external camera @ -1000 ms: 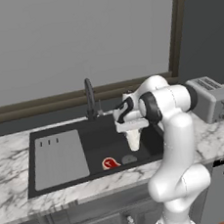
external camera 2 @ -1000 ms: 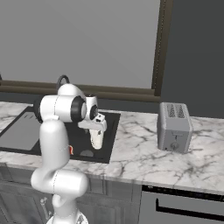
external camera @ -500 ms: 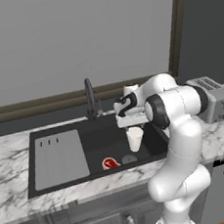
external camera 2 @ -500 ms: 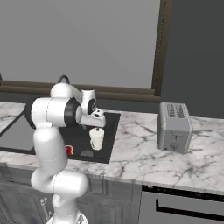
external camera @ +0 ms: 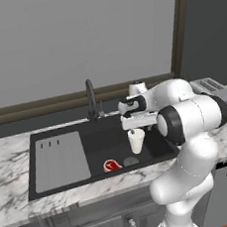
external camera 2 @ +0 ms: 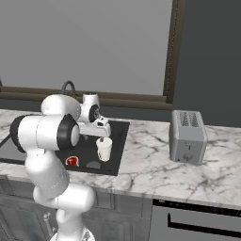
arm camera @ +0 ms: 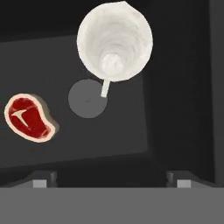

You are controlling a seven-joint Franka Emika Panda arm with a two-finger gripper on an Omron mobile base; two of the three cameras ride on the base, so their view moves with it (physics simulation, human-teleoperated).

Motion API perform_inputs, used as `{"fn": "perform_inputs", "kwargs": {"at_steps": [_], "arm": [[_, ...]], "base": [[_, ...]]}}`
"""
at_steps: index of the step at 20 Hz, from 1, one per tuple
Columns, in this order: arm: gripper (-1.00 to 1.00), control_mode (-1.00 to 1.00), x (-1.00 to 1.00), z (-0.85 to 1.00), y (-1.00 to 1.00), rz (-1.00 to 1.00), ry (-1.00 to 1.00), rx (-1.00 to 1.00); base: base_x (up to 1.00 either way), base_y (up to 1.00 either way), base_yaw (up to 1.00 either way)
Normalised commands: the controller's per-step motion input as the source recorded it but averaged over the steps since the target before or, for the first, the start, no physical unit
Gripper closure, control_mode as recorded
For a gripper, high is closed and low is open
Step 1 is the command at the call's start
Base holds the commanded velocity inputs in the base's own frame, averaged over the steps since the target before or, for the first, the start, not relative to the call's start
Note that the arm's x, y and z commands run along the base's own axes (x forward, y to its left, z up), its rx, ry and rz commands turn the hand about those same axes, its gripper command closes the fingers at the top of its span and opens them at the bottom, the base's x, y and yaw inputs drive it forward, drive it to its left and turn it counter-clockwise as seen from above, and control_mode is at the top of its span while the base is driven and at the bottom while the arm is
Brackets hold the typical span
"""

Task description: Pick the jug and jar and place them in the sink. Then turn on the water.

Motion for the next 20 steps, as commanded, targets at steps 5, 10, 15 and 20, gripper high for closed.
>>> {"fn": "perform_inputs", "kwargs": {"at_steps": [5, 10, 15, 20], "arm": [[-1.0, -1.0, -0.66, 0.48, -0.02, 0.01, 0.0, 0.0], [-1.0, -1.0, -0.57, 0.59, 0.0, 0.03, -0.04, 0.0], [-1.0, -1.0, -0.14, 0.68, 0.0, 0.01, -0.02, 0.0], [-1.0, -1.0, -0.1, 0.74, 0.0, 0.0, 0.0, 0.0]], "base": [[0.0, 0.0, 0.0], [0.0, 0.0, 0.0], [0.0, 0.0, 0.0], [0.0, 0.0, 0.0]]}}
